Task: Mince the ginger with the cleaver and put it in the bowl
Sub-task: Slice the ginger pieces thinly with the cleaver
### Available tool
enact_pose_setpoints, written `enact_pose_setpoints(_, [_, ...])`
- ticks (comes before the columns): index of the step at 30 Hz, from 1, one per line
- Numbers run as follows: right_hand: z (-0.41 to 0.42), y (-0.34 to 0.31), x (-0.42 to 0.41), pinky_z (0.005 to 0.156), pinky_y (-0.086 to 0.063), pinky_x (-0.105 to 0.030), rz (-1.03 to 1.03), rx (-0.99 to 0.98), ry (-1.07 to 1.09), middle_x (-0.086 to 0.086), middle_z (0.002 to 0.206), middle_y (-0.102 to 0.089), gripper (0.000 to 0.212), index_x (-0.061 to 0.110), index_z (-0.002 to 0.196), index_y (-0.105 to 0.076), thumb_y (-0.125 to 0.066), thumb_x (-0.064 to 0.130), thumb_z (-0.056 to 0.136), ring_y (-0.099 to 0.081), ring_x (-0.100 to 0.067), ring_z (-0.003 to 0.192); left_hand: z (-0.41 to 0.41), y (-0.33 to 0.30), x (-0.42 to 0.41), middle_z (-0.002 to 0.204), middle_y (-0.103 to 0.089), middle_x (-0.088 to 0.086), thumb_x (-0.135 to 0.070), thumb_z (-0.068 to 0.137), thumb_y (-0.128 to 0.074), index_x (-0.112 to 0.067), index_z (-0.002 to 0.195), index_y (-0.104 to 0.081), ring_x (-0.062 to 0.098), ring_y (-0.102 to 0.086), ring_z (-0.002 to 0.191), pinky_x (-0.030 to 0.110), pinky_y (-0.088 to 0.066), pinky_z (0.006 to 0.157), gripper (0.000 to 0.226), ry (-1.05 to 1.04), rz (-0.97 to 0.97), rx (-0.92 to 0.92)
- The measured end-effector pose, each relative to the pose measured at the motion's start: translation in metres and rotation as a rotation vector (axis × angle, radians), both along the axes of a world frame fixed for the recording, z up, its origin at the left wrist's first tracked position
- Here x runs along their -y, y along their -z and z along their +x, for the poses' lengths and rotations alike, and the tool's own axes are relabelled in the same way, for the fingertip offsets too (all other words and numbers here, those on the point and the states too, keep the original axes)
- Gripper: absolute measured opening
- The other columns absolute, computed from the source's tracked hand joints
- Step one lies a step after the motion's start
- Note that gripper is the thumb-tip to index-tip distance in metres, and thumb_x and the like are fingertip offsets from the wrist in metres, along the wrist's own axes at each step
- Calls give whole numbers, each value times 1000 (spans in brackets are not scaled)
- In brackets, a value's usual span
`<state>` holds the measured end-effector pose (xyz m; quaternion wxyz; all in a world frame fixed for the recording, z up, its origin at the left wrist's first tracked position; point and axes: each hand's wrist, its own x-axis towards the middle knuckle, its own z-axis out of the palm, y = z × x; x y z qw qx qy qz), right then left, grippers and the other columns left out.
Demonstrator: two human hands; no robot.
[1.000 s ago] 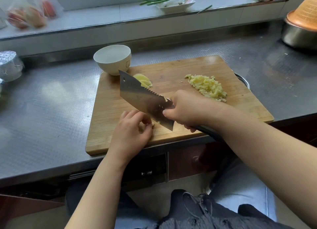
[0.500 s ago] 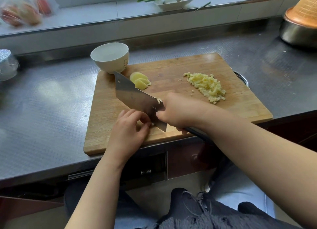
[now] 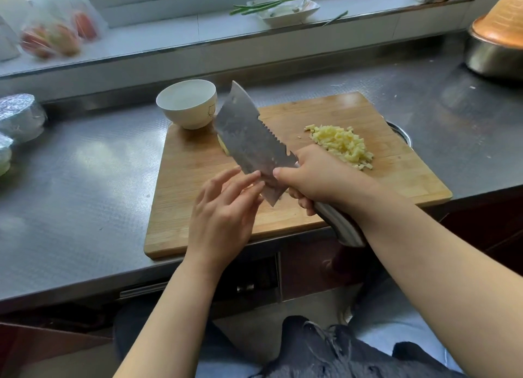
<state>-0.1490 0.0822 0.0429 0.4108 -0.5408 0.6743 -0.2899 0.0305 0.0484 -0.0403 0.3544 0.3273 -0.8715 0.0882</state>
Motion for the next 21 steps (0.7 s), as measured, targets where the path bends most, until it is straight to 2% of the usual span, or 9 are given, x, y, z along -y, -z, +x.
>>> enact_pose_setpoints(3, [-5,0,-1,44,-47,-29,8,83,61,-5,57,-49,22,-2,105,-58,-52,18,97,-45,-12,37,8,3,4,111,-70,-4,-28,96,-56,-16,103,-75,24,-56,114,38,-43,92,24,-1,-2,29])
enact_pose_setpoints(6, [-8,-3,-1,42,-46,-27,46,84,59,-6,58,-48,18,-2,104,-57,-51,14,97,-44,-12,37,14,3,7,101,-72,-6,-27,96,-57,-17,94,-75,23,-59,106,35,-42,89,21,-14,16,25])
enact_pose_setpoints(11, [3,-5,-3,39,-43,-23,126,52,-75,-6,56,-47,9,4,90,-55,-50,9,96,-43,-13,38,21,-7,18,95,-70,3,-17,96,-58,-6,94,-72,24,-59,93,33,-46,82,18,-101,26,-172])
enact_pose_setpoints(15, [11,1,0,43,-44,-26,184,-12,-160,-7,55,-49,16,7,81,-47,-54,10,95,-44,-14,38,20,-9,24,95,-69,6,-11,96,-58,-5,95,-71,24,-58,93,30,-46,84,14,-146,12,-284])
enact_pose_setpoints(18, [4,2,0,43,-44,-26,196,-31,-151,-7,54,-49,16,7,81,-47,-54,10,94,-43,-14,38,17,-7,26,95,-69,6,-9,95,-60,-3,94,-71,27,-59,93,31,-46,84,12,-133,-25,-308])
enact_pose_setpoints(21, [-20,0,0,41,-42,-24,202,-31,-74,-4,53,-48,8,7,89,-51,-54,11,96,-43,-13,38,13,-4,27,93,-69,7,-11,95,-61,-3,92,-71,27,-59,92,28,-44,85,13,-115,-40,-300])
